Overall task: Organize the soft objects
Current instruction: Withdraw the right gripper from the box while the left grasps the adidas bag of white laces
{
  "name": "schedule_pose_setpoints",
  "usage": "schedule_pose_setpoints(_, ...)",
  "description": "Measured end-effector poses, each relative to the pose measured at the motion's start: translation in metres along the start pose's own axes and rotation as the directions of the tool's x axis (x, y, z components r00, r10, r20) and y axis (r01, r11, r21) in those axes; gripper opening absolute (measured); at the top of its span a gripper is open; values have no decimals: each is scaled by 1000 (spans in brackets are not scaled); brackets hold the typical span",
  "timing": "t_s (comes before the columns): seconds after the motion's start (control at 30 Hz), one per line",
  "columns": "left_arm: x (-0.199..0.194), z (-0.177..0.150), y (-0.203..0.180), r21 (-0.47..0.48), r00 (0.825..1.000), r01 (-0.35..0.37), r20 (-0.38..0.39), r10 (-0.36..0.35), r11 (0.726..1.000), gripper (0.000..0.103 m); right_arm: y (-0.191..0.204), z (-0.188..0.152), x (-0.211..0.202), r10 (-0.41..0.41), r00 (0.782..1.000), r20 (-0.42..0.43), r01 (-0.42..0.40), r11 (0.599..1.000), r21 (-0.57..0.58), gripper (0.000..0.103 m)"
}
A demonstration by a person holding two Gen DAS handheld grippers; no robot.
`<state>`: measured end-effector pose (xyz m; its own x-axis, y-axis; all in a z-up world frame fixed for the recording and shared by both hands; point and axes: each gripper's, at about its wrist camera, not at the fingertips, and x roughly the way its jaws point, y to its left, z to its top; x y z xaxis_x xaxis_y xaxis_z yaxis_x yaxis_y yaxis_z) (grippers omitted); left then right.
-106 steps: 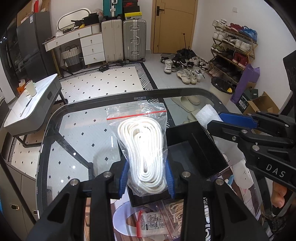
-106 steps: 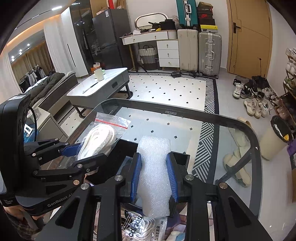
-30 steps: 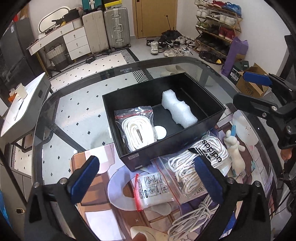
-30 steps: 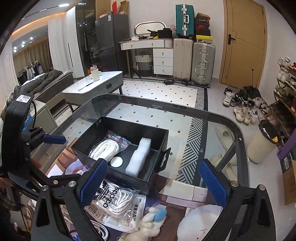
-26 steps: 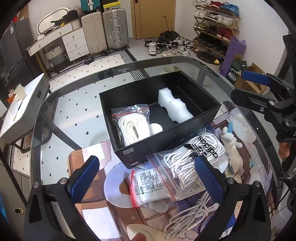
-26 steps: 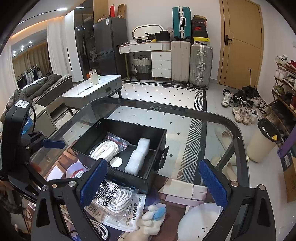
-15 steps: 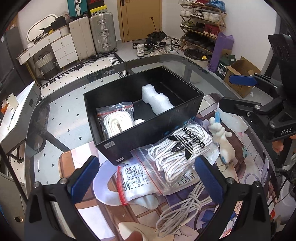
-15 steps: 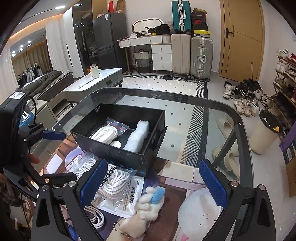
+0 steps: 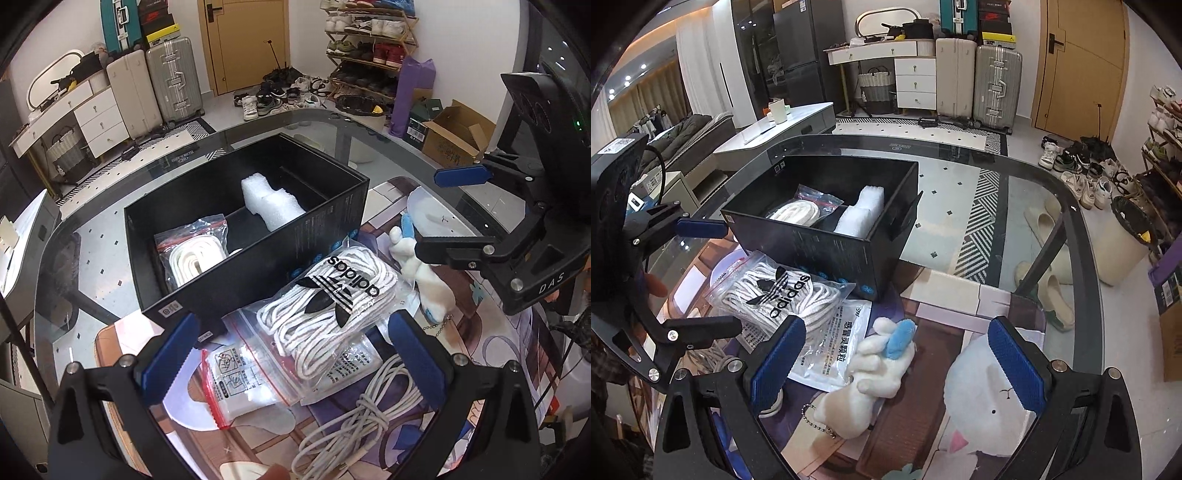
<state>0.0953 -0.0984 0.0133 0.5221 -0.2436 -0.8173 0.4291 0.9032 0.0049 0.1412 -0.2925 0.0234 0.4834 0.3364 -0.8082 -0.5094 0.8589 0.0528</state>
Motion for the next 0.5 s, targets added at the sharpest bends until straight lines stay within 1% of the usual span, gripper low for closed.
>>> schedule_pose_setpoints(0.17,5,3,-3,3,1000,27,-3,-27,1000,103,-1,-6,5,0,1000,-17,0,1000,3,101)
schedule_pose_setpoints(0.27,7,3,-3,6,1000,25,-3,-25,1000,103,-1,-9,7,-2,1000,-31,2,1000,1,101)
schedule_pose_setpoints(0.43,14,5,-6,43,1000,26,-14,-26,999,103,-3,-14,12,-5,999,-48,6,1000,16,101)
schedule_pose_setpoints(0.5,18,6,-7,43,999,42,-24,-41,998,102,-4,-15,13,-18,999,-51,19,1000,21,101)
